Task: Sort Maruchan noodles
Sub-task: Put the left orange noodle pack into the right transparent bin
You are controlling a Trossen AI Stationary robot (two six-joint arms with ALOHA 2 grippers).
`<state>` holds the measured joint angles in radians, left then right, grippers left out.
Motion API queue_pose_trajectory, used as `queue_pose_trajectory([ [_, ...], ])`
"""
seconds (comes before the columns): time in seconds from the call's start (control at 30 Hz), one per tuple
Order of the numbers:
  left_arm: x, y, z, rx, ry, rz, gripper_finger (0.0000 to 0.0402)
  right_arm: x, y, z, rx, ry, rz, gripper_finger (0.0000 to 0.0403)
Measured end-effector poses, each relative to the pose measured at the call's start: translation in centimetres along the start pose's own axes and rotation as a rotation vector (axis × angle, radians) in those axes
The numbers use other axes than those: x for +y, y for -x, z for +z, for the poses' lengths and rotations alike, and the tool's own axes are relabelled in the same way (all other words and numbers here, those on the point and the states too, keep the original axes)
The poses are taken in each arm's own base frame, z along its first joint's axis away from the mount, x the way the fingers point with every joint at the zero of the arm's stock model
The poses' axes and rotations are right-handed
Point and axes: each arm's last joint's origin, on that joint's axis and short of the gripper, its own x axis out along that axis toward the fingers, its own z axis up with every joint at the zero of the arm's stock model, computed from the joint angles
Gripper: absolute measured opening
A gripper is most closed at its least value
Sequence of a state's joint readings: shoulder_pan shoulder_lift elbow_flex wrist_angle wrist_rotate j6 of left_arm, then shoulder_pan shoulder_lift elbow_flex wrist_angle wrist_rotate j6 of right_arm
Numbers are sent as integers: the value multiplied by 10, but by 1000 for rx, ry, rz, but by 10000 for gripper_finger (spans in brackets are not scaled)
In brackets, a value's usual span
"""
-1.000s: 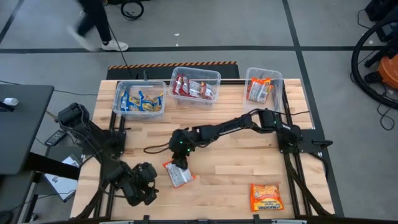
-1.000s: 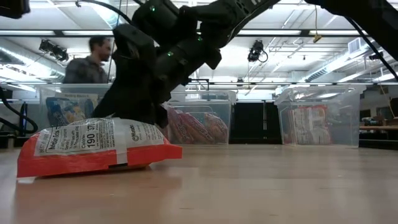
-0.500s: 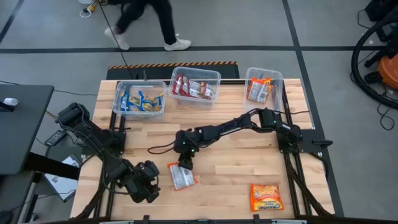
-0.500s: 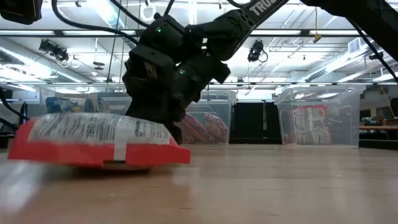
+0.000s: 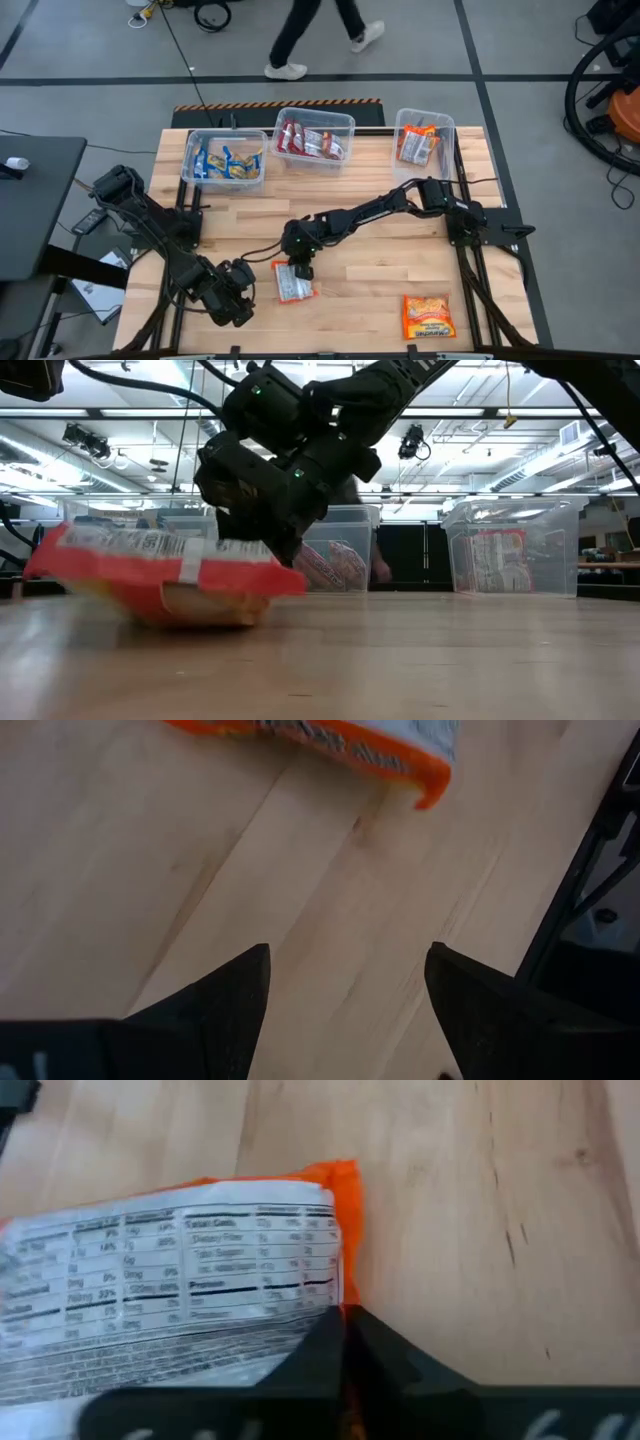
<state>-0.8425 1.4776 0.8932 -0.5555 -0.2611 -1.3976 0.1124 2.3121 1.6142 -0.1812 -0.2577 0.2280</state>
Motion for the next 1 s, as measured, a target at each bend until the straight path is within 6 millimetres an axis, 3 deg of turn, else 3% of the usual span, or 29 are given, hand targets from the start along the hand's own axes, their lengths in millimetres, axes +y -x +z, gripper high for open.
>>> queue_pose_trajectory([
  [0.1, 0, 0, -1, 21, -18, 2, 270, 2, 7, 2, 1, -6, -24, 11],
  [0.2, 0, 0, -1, 33, -25, 0, 270, 8, 29, 12, -29, -2, -107, 8],
  [0.33, 0, 0, -1, 34, -39, -1, 270, 24, 77, 31, -79, 39, -162, 6],
  [0.57, 2, -2, 5, 28, -78, 7, 270, 48, 157, 42, -98, 67, -217, 4],
  [0.8, 8, -4, 31, 34, -97, 5, 270, 61, 233, 28, -40, 44, -405, 2],
  [1.0, 18, 8, 68, -54, -97, -34, 270, 59, 301, 9, -32, -17, -632, 2],
])
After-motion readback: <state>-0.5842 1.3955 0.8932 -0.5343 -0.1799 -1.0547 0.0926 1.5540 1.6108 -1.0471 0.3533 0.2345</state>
